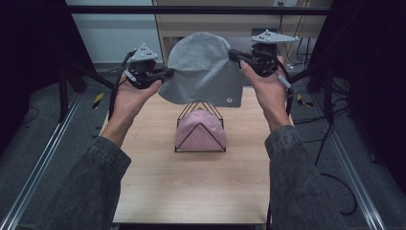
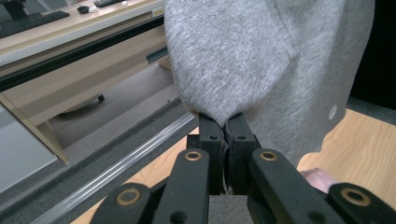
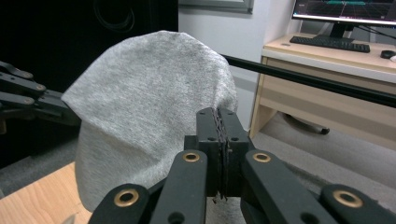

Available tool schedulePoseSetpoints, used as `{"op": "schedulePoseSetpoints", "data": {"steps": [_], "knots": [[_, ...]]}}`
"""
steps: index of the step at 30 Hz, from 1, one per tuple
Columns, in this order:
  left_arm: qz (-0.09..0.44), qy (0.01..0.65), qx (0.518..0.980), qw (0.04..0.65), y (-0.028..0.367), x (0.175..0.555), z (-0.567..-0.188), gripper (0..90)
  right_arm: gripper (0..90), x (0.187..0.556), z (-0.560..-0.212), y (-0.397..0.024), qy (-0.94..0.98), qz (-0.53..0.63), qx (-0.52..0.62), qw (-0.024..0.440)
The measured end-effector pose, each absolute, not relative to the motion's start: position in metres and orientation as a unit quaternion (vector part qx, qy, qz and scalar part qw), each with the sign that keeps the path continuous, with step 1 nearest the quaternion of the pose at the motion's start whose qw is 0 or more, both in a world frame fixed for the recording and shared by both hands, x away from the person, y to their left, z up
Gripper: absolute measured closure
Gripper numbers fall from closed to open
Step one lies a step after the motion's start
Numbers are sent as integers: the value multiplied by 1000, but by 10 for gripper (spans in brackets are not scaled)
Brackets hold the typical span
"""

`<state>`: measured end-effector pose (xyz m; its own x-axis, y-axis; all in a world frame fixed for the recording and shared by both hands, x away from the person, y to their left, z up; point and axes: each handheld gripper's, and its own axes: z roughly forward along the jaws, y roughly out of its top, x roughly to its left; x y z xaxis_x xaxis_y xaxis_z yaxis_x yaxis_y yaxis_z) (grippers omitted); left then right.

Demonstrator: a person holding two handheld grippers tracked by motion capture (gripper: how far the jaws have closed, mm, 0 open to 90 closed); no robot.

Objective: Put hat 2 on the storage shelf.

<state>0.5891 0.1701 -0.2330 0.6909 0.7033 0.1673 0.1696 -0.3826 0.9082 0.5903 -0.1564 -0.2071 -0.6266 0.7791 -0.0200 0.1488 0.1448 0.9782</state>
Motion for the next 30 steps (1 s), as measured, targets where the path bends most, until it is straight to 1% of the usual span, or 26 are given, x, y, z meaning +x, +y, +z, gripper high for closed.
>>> {"op": "schedulePoseSetpoints", "data": {"steps": [8,15,18,30], "knots": [[283,277,794,462,169,597,-248,874,894,602,-223,-154,713,551,338,274],[282,283,790,464,164,605,-266,874,894,612,-236,-152,715,543,342,276],[288,279,800,447,161,606,-274,873,894,614,-243,-151,720,538,343,273],[280,291,801,442,164,609,-302,873,894,617,-276,-150,731,528,348,258]]}}
